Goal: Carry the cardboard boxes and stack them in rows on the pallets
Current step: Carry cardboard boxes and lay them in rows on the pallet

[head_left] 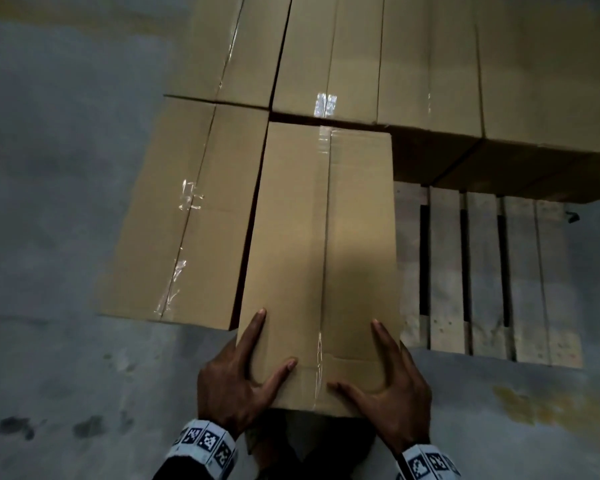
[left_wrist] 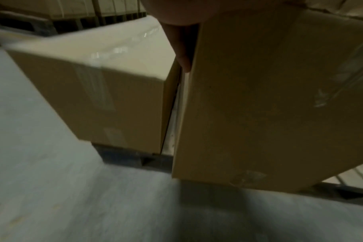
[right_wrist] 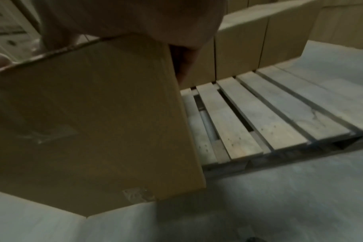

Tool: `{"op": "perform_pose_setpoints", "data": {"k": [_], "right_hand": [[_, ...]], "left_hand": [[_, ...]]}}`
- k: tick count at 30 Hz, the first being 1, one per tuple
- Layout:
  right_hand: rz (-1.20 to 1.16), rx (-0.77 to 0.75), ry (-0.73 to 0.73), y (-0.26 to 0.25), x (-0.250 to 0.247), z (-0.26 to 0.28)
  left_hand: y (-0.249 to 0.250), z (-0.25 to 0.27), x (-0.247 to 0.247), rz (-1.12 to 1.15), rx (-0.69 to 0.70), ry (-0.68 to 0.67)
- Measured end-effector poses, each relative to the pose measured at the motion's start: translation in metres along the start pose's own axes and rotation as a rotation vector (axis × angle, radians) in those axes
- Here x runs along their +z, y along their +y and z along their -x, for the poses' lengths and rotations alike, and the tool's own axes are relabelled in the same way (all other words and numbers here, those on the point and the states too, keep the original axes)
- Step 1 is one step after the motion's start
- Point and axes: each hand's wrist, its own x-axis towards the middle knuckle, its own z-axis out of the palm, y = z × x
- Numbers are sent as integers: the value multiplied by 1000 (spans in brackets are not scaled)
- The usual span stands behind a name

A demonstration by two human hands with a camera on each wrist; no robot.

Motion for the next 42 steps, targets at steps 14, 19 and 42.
{"op": "perform_pose_setpoints", "data": {"k": [14, 19, 42], "right_hand": [[42, 8, -49, 43, 76, -24], [82, -8, -233, 48, 61, -24], [264, -173, -370, 56, 58, -25]], "left_hand": [[-74, -15, 59, -164, -33, -2], [-64, 8, 47, -114, -85, 78], [-124, -13, -2, -664, 257, -104]]}}
